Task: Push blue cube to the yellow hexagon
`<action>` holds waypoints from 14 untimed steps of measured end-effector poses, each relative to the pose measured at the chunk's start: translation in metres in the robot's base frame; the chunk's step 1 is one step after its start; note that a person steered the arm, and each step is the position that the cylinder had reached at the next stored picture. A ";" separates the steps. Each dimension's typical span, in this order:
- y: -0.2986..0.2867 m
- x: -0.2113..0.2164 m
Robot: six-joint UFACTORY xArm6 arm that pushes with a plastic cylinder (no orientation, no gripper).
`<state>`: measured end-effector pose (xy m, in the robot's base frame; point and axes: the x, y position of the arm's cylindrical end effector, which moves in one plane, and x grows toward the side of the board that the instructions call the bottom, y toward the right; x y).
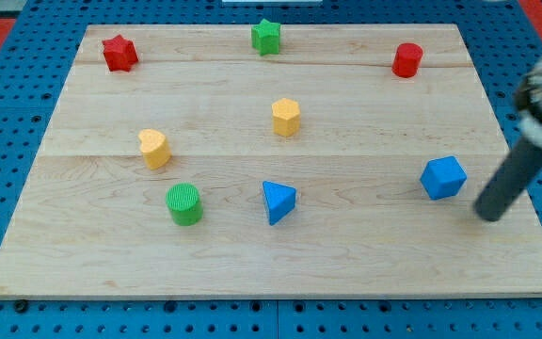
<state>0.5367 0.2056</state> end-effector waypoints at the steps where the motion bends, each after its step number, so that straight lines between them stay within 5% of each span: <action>1: -0.057 -0.018; 6: -0.002 -0.051; 8: 0.032 0.021; 9: 0.062 -0.012; 11: 0.005 -0.073; 13: 0.073 -0.117; 14: 0.050 -0.118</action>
<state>0.4191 0.2558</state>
